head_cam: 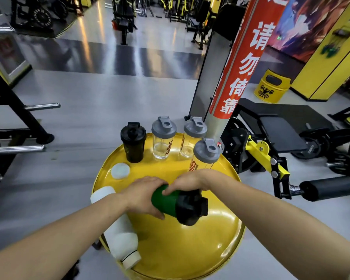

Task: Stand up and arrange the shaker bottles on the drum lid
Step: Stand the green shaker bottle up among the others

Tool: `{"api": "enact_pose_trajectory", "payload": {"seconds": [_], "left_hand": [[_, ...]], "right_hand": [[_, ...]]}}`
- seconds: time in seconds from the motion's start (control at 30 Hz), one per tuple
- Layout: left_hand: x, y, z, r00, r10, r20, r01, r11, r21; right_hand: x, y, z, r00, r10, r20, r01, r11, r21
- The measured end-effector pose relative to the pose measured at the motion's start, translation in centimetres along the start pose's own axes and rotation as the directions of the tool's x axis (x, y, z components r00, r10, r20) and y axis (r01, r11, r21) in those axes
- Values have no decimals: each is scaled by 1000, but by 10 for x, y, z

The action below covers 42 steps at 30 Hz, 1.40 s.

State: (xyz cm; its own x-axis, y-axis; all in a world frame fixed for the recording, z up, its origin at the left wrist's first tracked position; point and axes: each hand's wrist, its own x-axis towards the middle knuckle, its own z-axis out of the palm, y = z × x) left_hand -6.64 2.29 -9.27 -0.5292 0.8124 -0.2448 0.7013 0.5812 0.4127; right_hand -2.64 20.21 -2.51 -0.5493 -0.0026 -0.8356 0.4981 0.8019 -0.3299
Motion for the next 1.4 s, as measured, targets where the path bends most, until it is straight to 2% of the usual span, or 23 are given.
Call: {"api": "enact_pose_trajectory", "payload": {"seconds": [0.1, 0.27, 0.47, 0.6, 0.67, 0.73, 0.83, 0.97, 1.2, 1.4], "left_hand": [[3, -6, 0, 997, -27, -66, 20, 995, -101], [11, -22, -2, 982, -118, -146, 70, 952, -298], [27, -29, 4, 934, -284, -216, 130, 834, -537], [41, -24, 15, 857, -438, -272, 168, 736, -656], [43, -20, 18, 835, -466, -291, 152, 705, -693], [41, -22, 18, 854, -428, -294, 117, 710, -694], [33, -34, 8, 900, -325, -292, 87, 788, -610], [35, -37, -10, 906, -277, -319, 62, 833, -550], [55, -28, -9, 884, -289, -367, 37, 826, -562], [56, -31, -17, 912, -254, -323, 54, 853, -520]], "right_hand": [[-9, -10, -15, 999, -7, -34, 13, 982, 191], [-16, -16, -34, 970, -68, -233, 133, 952, 275], [-14, -27, -44, 846, -221, -485, 329, 932, 149], [-6, -30, -35, 749, -352, -561, 368, 926, -89], [-1, -28, -30, 704, -408, -582, 359, 911, -205], [1, -25, -32, 674, -442, -592, 357, 896, -263], [-1, -18, -45, 697, -472, -539, 366, 881, -298], [-2, -14, -56, 708, -507, -492, 350, 857, -379], [0, -6, -59, 666, -485, -567, 302, 870, -390], [1, -8, -61, 671, -469, -575, 281, 878, -388]]}}
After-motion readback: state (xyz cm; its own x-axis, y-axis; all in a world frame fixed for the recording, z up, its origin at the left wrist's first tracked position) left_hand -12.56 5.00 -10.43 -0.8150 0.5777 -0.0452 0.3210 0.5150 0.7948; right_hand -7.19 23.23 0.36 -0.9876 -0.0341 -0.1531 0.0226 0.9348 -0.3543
